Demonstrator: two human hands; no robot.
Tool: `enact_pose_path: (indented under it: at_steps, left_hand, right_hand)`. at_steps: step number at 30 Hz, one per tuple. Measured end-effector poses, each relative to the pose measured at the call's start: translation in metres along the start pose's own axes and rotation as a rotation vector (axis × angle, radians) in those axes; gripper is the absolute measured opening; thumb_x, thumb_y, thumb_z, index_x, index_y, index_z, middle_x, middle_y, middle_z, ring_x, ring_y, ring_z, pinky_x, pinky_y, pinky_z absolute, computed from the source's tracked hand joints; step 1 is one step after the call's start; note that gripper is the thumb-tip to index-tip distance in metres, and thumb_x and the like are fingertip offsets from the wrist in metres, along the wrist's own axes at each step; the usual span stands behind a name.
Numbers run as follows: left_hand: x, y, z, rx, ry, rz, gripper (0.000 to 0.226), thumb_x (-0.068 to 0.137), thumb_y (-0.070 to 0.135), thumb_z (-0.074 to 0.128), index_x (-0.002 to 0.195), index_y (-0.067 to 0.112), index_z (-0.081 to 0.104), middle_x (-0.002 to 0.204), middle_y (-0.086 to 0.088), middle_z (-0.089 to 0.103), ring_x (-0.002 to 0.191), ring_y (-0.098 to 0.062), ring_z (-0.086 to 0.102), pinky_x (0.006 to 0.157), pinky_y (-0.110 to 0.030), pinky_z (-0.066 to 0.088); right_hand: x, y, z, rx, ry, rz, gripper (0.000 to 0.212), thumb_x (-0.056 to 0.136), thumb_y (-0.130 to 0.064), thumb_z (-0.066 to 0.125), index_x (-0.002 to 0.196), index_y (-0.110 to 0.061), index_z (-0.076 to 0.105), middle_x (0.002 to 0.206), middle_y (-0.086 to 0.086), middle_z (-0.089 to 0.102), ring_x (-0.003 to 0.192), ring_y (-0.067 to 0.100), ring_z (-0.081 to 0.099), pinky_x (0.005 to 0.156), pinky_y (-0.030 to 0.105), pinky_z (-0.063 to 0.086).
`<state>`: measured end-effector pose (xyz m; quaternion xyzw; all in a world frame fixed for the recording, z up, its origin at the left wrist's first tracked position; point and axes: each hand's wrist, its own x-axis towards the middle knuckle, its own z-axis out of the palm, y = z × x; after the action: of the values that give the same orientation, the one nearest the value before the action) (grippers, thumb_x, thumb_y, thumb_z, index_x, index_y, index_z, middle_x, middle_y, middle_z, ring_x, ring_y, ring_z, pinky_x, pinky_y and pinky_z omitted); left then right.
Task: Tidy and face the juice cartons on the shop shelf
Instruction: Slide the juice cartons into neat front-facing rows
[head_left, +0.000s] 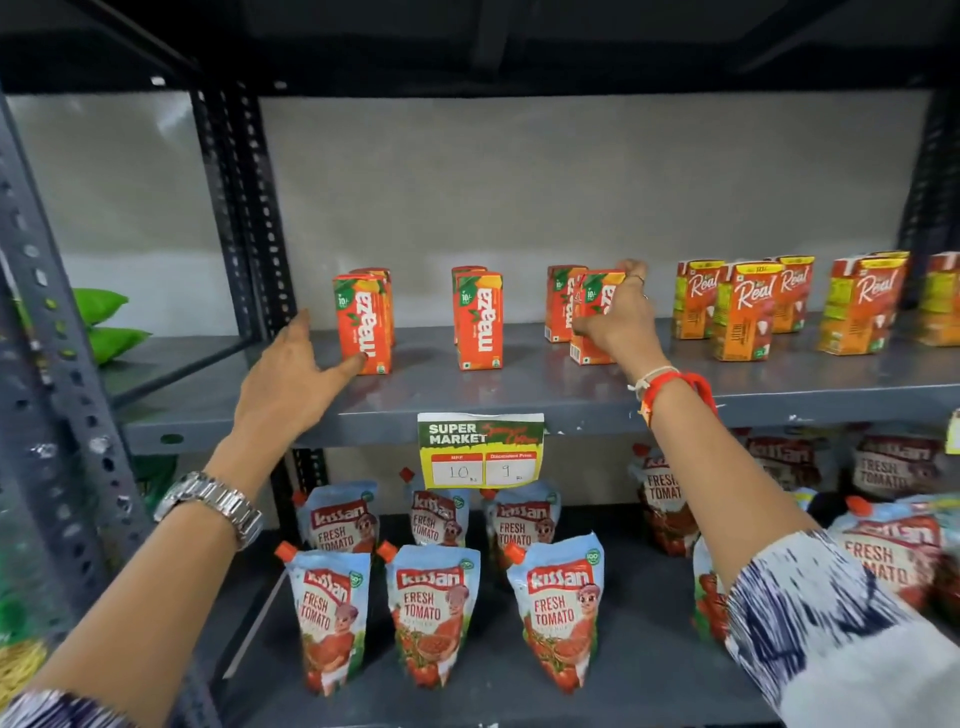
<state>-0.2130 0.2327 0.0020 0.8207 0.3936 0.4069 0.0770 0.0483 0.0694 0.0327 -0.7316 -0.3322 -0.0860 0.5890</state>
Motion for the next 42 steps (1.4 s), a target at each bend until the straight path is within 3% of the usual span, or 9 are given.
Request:
enact_pose_path:
  at_steps: [6,9,13,15,18,21,24,30,42]
  left_hand:
    - [-0.002,0.005,0.0,0.028,-0.01,-0.008,0.086,0.081,0.053,0.058,0.146,0.007,0.023,0.149,-0.015,0.034,0.133,-0.034,0.037,0.103,-0.048,0.036]
    - [-0.001,0.007,-0.001,0.01,-0.023,-0.026,0.087,0.08,0.052,0.06,0.145,0.007,0.024,0.148,-0.015,0.035,0.133,-0.033,0.037,0.104,-0.047,0.036]
    - [0.002,0.016,0.003,-0.082,-0.007,-0.063,0.085,0.078,0.051,0.063,0.141,0.005,0.03,0.141,-0.016,0.045,0.128,-0.032,0.044,0.102,-0.044,0.04]
    - [0.003,0.025,0.007,-0.113,0.015,-0.106,0.075,0.077,0.049,0.065,0.131,0.003,0.041,0.126,-0.016,0.056,0.114,-0.031,0.054,0.086,-0.037,0.045]
    - [0.007,0.038,0.011,-0.142,0.019,-0.197,0.063,0.075,0.047,0.069,0.117,0.003,0.05,0.114,-0.013,0.062,0.102,-0.028,0.059,0.071,-0.031,0.039]
    - [0.011,0.041,0.016,-0.14,0.015,-0.236,0.064,0.072,0.046,0.072,0.117,0.004,0.053,0.114,-0.012,0.062,0.102,-0.028,0.06,0.071,-0.029,0.039]
    - [0.013,0.039,0.021,-0.127,0.016,-0.254,0.066,0.069,0.048,0.074,0.116,0.005,0.055,0.113,-0.013,0.064,0.102,-0.028,0.061,0.073,-0.03,0.043]
    - [0.017,0.036,0.023,-0.111,0.012,-0.237,0.061,0.07,0.046,0.074,0.11,0.003,0.061,0.108,-0.015,0.067,0.097,-0.029,0.064,0.079,-0.035,0.052]
    - [0.016,0.037,0.026,-0.095,0.022,-0.205,0.057,0.076,0.041,0.071,0.114,0.001,0.057,0.112,-0.016,0.064,0.101,-0.029,0.062,0.074,-0.03,0.045]
  right_hand:
    - [0.001,0.004,0.003,0.007,0.01,-0.004,0.082,0.073,0.003,0.073,0.137,-0.015,0.024,0.128,0.016,0.052,0.116,0.029,0.055,0.087,0.03,0.046]
    - [-0.001,0.005,0.004,-0.03,0.066,-0.037,0.088,0.07,0.0,0.076,0.14,-0.014,0.025,0.134,0.017,0.044,0.123,0.031,0.048,0.096,0.034,0.044]
    - [-0.02,-0.009,0.012,-0.113,0.306,-0.303,0.078,0.069,-0.006,0.077,0.135,-0.011,0.037,0.137,0.016,0.039,0.128,0.032,0.039,0.105,0.039,0.041]
    - [-0.033,-0.021,0.021,-0.108,0.342,-0.43,0.067,0.07,-0.007,0.074,0.129,-0.01,0.043,0.132,0.016,0.044,0.121,0.031,0.044,0.101,0.036,0.043]
    - [-0.042,-0.034,0.039,-0.091,0.206,-0.391,0.068,0.07,-0.018,0.077,0.128,-0.008,0.043,0.126,0.016,0.051,0.115,0.031,0.051,0.097,0.039,0.044]
    - [-0.043,-0.039,0.053,-0.102,-0.044,-0.174,0.085,0.068,-0.035,0.08,0.133,-0.002,0.035,0.129,0.019,0.052,0.122,0.034,0.049,0.1,0.039,0.041]
    - [-0.044,-0.039,0.063,-0.16,-0.137,-0.082,0.09,0.065,-0.043,0.081,0.129,0.001,0.036,0.125,0.02,0.055,0.117,0.035,0.054,0.094,0.041,0.045]
    - [-0.044,-0.039,0.074,-0.219,-0.15,-0.092,0.077,0.067,-0.045,0.078,0.122,-0.004,0.044,0.119,0.016,0.061,0.11,0.033,0.06,0.086,0.041,0.05]
    - [-0.05,-0.042,0.074,-0.253,-0.107,-0.116,0.068,0.071,-0.044,0.076,0.118,-0.004,0.047,0.117,0.015,0.062,0.107,0.031,0.063,0.08,0.036,0.051]
